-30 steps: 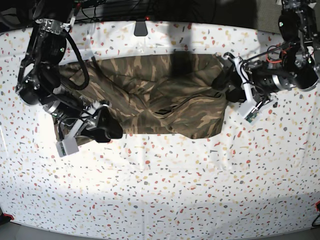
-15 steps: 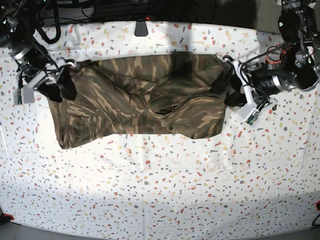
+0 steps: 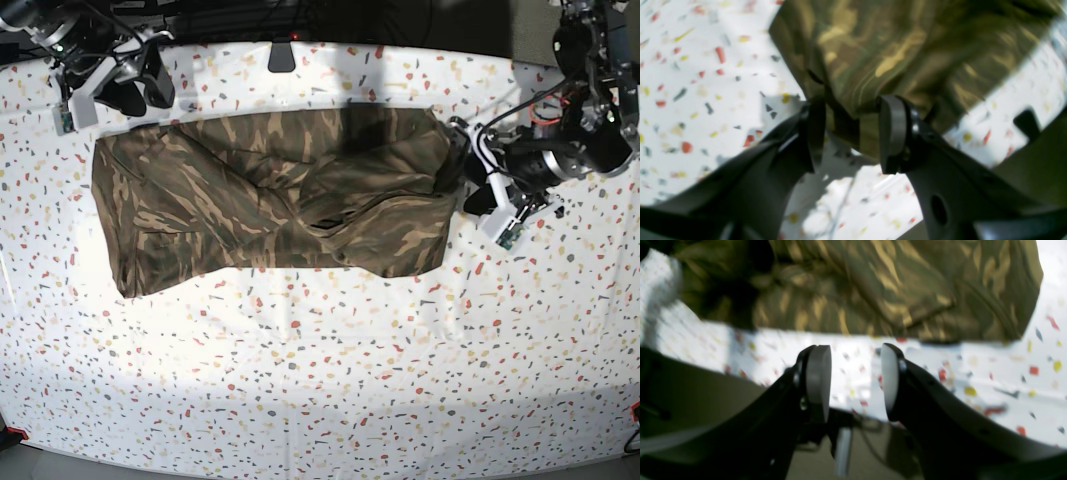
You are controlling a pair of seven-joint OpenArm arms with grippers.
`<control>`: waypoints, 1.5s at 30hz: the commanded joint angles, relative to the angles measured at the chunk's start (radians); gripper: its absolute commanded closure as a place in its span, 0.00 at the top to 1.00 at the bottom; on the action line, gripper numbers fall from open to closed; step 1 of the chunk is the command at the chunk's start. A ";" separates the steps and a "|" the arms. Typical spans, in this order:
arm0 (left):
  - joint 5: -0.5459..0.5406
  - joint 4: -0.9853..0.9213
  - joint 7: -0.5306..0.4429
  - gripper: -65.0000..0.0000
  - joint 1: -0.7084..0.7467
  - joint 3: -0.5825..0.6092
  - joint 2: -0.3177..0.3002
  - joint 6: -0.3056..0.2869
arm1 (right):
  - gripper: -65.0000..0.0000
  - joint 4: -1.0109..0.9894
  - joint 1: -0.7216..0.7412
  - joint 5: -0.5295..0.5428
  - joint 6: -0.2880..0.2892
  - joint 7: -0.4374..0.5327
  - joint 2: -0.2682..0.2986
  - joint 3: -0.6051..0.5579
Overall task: Fold the T-shirt properly
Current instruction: 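Release the right gripper and lift it away from the shirt, then grasp the folded end with the left gripper and fold it over again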
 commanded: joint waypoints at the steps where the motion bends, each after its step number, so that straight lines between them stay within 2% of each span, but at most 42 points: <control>1: -0.023 0.018 -0.037 0.40 0.002 -0.003 0.004 -0.006 | 0.39 0.019 -0.006 0.032 0.005 0.022 0.007 0.002; 4: -0.025 0.018 -0.042 0.40 0.014 -0.003 0.021 -0.006 | 0.39 0.019 -0.006 0.038 0.005 0.020 0.007 -0.003; 10: -0.024 0.018 -0.063 0.40 0.015 -0.003 0.021 -0.006 | 0.39 0.019 -0.002 0.038 0.005 0.021 0.007 -0.003; 13: 0.015 0.018 -0.095 0.40 0.020 -0.003 0.021 -0.006 | 0.39 0.019 0.011 0.039 0.005 0.020 0.007 -0.003; 21: 0.027 0.017 -0.101 0.38 0.020 -0.003 0.021 -0.006 | 0.39 0.019 0.029 0.046 0.005 0.017 0.007 -0.003; 27: 0.027 0.017 -0.101 0.23 0.021 -0.003 0.021 -0.006 | 0.39 0.019 0.030 0.046 0.005 0.018 0.007 -0.003; 36: 0.003 0.016 -0.105 0.27 0.039 -0.003 0.021 -0.006 | 0.39 0.019 0.030 0.047 0.005 0.018 0.007 -0.003; 38: -0.013 0.016 -0.123 0.19 0.039 -0.003 0.022 -0.006 | 0.39 0.019 0.030 0.047 0.005 0.018 0.007 -0.003; 40: -0.029 0.016 -0.127 0.02 0.039 -0.003 0.021 -0.006 | 0.39 0.019 0.030 0.057 0.005 0.017 0.007 -0.003; 42: -0.056 0.016 -0.137 0.00 0.038 -0.003 0.022 -0.006 | 0.39 0.019 0.030 0.077 0.005 0.013 0.007 -0.003; 45: -0.160 0.016 -0.154 0.00 0.038 -0.003 0.026 -0.006 | 0.39 0.019 0.030 0.091 0.005 0.013 0.007 -0.003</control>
